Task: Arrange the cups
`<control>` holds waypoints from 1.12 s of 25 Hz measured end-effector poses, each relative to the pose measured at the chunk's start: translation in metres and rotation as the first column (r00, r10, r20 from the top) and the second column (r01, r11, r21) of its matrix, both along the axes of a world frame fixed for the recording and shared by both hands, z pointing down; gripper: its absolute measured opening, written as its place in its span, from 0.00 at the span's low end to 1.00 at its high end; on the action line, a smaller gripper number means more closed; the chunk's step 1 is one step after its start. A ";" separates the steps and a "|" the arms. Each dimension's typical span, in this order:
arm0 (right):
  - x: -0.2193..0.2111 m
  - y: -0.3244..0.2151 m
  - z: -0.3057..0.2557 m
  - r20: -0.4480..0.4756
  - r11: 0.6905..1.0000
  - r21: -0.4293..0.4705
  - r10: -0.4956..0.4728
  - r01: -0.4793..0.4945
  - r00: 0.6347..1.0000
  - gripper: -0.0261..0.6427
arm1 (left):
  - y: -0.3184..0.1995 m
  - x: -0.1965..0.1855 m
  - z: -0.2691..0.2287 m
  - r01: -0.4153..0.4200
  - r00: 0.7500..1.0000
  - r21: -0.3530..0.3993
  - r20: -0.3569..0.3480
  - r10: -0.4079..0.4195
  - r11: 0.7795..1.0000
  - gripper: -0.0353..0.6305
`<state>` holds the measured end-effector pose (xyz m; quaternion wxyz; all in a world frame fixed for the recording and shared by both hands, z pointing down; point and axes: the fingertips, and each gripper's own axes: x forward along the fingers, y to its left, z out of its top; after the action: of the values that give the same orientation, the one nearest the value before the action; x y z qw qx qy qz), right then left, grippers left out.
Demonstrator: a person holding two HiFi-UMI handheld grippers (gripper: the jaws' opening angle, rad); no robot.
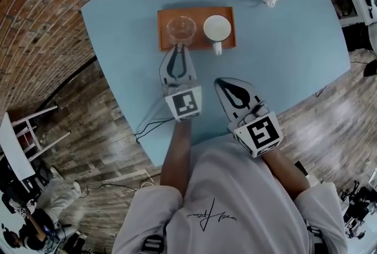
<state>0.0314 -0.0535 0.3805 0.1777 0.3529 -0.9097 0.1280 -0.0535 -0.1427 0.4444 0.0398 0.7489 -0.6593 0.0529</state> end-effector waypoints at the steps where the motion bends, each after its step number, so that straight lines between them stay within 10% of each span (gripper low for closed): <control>1: 0.000 0.000 0.001 -0.001 1.000 -0.002 0.001 -0.001 1.000 0.07 | -0.001 0.001 0.002 -0.001 1.000 -0.004 -0.003 0.001 1.000 0.14; 28: 0.006 -0.004 0.013 -0.024 0.999 -0.038 0.019 -0.020 1.000 0.07 | -0.006 0.001 0.019 0.110 0.992 -0.016 0.064 -0.109 0.994 0.14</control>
<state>0.0377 -0.0574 0.3934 0.1938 0.3596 -0.9015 0.1428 -0.0523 -0.1491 0.4637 0.0294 0.7092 -0.6998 0.0806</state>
